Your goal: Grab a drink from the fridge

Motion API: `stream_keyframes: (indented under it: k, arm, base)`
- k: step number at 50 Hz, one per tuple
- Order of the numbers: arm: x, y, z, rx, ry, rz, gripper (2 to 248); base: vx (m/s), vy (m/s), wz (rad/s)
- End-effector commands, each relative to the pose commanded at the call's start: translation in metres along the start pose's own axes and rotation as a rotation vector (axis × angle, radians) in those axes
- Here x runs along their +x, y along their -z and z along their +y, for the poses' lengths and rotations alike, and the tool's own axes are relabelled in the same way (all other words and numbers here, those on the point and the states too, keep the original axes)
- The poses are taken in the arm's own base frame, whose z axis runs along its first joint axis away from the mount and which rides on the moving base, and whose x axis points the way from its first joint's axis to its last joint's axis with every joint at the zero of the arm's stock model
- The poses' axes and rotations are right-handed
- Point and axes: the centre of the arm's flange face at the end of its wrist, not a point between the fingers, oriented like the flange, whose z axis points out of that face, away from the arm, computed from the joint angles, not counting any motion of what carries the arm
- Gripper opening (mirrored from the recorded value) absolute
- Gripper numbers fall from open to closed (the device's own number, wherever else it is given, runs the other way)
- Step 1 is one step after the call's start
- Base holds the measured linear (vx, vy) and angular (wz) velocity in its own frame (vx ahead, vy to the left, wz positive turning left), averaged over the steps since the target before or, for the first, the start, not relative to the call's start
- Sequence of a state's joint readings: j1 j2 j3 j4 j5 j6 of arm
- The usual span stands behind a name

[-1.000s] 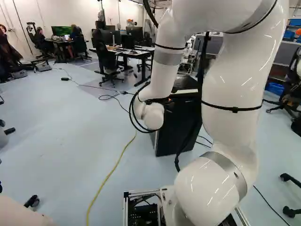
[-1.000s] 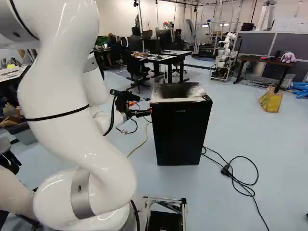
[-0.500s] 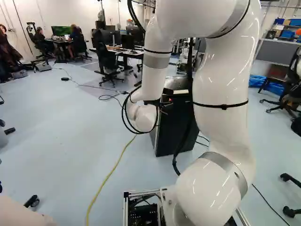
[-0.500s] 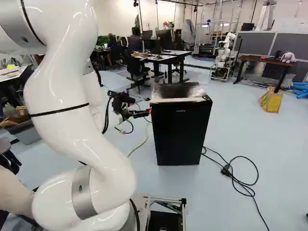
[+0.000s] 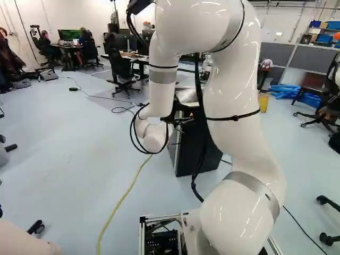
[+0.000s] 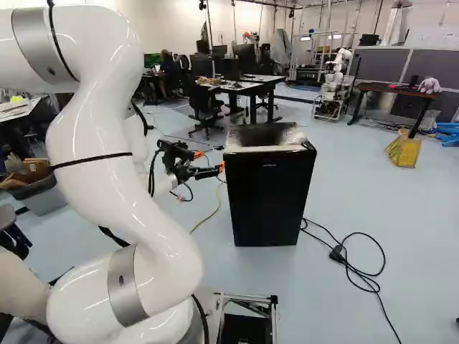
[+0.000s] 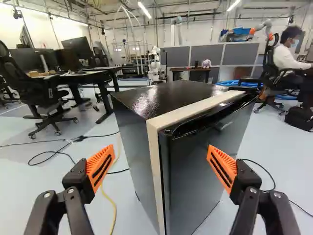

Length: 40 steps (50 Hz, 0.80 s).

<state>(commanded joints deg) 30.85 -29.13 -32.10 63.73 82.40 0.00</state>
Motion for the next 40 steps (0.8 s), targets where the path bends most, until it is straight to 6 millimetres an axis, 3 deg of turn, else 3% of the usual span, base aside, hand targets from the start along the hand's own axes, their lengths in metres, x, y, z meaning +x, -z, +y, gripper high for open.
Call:
stream_keyframes:
  k: [13,40]
  arm:
    - [-0.012,0.000,-0.015,-0.066,0.000,0.045,247]
    - [-0.014,-0.008,-0.033,-0.168,-0.039,0.086,247]
  base:
    - [0.000,0.000,0.000]
    - [0.000,0.000,0.000]
